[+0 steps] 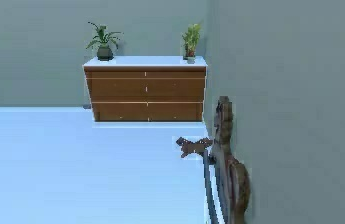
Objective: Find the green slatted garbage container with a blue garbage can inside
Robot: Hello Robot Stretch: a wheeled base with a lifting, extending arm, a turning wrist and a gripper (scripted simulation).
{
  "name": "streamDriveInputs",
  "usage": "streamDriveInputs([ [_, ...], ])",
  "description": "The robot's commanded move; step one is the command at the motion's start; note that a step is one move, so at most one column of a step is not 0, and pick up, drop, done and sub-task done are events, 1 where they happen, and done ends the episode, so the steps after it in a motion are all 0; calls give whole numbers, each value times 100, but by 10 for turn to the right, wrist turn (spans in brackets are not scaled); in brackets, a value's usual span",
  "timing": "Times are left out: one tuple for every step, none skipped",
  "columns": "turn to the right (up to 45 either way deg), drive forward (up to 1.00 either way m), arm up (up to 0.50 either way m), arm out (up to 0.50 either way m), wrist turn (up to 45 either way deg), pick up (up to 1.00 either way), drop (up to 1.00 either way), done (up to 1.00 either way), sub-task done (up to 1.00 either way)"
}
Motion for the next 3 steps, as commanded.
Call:
streamDriveInputs([
  [-240, 0, 0, 0, 0, 0, 0, 0, 0],
  [0, 65, 0, 0, 0, 0, 0, 0, 0],
  [-90, 0, 0, 0, 0, 0, 0, 0, 0],
])
